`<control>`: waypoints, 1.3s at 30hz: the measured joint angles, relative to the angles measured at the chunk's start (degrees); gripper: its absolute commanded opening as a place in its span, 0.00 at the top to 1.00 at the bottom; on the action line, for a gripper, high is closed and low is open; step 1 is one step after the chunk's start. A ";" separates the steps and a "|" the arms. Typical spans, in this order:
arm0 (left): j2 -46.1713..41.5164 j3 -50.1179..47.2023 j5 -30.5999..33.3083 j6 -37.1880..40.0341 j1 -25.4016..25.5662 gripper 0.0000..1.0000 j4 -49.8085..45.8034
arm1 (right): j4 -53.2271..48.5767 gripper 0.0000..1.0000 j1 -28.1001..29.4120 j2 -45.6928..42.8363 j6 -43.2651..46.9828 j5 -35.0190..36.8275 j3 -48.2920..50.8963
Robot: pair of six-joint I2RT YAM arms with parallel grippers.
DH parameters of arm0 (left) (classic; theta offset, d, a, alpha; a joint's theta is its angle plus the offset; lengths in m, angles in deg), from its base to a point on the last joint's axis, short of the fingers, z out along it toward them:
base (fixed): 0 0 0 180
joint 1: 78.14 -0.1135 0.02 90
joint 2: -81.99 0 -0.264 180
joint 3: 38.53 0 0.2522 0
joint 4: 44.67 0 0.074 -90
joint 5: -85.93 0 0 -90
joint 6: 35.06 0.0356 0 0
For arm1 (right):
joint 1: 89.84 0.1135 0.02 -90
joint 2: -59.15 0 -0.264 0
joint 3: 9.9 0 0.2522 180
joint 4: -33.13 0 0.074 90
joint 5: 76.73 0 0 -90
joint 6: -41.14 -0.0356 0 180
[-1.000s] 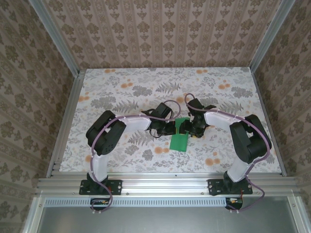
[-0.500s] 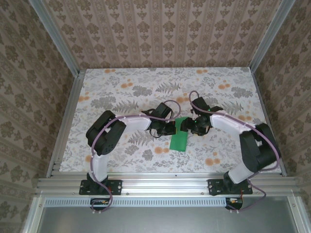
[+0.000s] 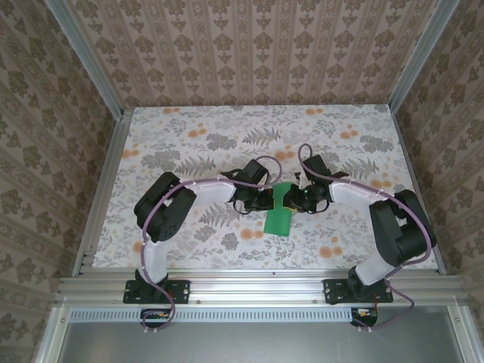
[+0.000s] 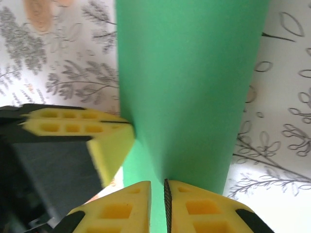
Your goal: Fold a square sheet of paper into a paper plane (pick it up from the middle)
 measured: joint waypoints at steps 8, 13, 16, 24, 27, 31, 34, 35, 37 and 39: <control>0.57 0.79 -0.33 0.02 -0.02 1.00 -0.50 | 2.71 0.80 -2.14 2.67 0.57 -1.01 3.74; 0.76 1.01 -0.35 0.02 0.00 1.00 -0.59 | 2.71 0.77 -2.16 2.67 1.51 -0.85 3.78; 0.76 1.01 -0.37 0.02 0.00 1.00 -0.57 | 2.62 0.76 -2.16 2.25 2.01 -0.81 3.76; 0.76 1.01 -0.26 0.04 0.26 1.00 -0.39 | 1.75 0.76 -2.16 -5.03 2.34 -4.09 4.98; 0.76 1.01 -0.26 0.04 0.26 1.00 -0.39 | 3.08 0.76 -2.16 -5.95 1.95 -6.14 6.19; 0.76 1.01 -0.24 0.04 0.26 1.00 -0.39 | 4.24 0.77 -2.16 -5.07 1.22 -7.10 10.08; 0.76 1.01 -0.22 0.15 0.26 1.00 -0.39 | 5.29 0.77 -2.16 -3.23 1.11 -7.32 12.31; 0.76 1.01 -0.22 0.28 0.31 1.00 -0.39 | 5.70 0.77 -2.23 -3.02 1.09 -7.89 12.41; 0.76 1.01 -0.11 0.48 0.33 1.00 -0.39 | 5.90 0.77 -2.38 -2.91 1.09 -8.24 12.41; 0.76 1.01 -0.09 0.66 0.33 1.00 -0.39 | 5.99 0.77 -2.43 -2.93 1.09 -8.46 12.41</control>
